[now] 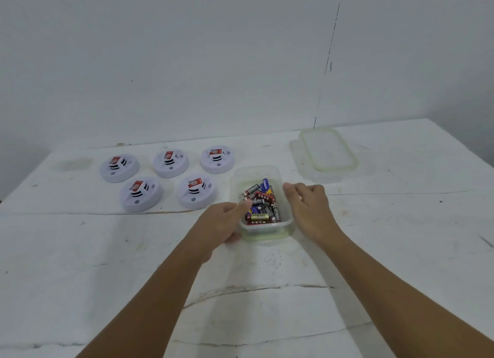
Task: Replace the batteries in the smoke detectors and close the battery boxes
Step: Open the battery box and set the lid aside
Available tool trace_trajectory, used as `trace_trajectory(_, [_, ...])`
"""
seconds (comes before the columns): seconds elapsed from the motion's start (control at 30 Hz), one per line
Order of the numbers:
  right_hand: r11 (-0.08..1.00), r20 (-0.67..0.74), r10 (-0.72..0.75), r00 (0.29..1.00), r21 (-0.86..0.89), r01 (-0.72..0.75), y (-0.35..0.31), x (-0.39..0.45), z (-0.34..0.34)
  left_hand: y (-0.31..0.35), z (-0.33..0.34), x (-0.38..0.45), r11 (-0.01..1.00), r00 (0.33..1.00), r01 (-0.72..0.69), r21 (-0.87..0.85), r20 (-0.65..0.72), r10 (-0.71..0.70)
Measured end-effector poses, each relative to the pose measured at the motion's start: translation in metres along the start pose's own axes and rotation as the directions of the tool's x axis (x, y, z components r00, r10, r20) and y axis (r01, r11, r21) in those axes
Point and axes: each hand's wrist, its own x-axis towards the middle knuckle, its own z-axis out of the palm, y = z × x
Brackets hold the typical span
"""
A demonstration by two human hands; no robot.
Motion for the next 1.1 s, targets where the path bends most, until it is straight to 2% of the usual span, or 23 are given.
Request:
trace_trajectory(0.07, [1.0,-0.068,0.009,0.998,0.012,-0.008,-0.002,-0.006,-0.005,0.003,0.005,0.008,0.999,1.0,0.006,-0.037,-0.012,-0.006])
trace_trajectory(0.2, [0.999,-0.048,-0.029,0.998,-0.026,0.027,0.001,-0.024,-0.004,0.007,0.012,0.022,0.999,0.999,-0.015,-0.028,-0.031,0.014])
trace_trajectory(0.37, [1.0,-0.069,-0.013,0.998,0.013,0.014,-0.012,0.003,-0.006,0.014,0.021,0.053,0.998,0.996,-0.06,0.022,-0.057,0.061])
trace_trajectory(0.47, [0.997,-0.054,0.044,0.998,0.064,-0.041,-0.023,0.014,-0.006,0.022,0.027,0.072,0.998,0.994,-0.058,0.004,-0.095,0.058])
trace_trajectory(0.57, [0.975,0.004,0.166,0.986,0.149,-0.165,-0.033,0.027,-0.004,0.032,0.032,0.083,0.999,0.992,-0.044,-0.006,-0.119,0.043])
trace_trajectory(0.67, [0.959,0.025,0.205,0.978,0.195,-0.206,-0.039,0.041,0.0,0.039,0.033,0.094,0.999,0.993,-0.031,-0.01,-0.118,0.03])
trace_trajectory(0.9, [0.968,0.021,0.146,0.989,0.205,-0.148,-0.034,0.033,0.006,0.04,0.032,0.101,0.997,0.991,-0.072,0.04,-0.112,0.076])
trace_trajectory(0.93, [0.972,0.006,0.13,0.991,0.194,-0.129,-0.033,0.031,0.005,0.039,0.031,0.099,0.997,0.992,-0.071,0.041,-0.103,0.074])
trace_trajectory(1.0, [0.998,-0.089,0.049,0.995,0.044,-0.045,-0.028,0.028,0.004,0.039,0.029,0.093,0.997,0.993,-0.065,0.036,-0.095,0.069])
trace_trajectory(1.1, [0.975,-0.262,-0.15,0.953,-0.201,0.098,-0.023,0.021,-0.006,0.032,0.033,0.072,0.994,0.965,-0.1,0.039,-0.239,0.107])
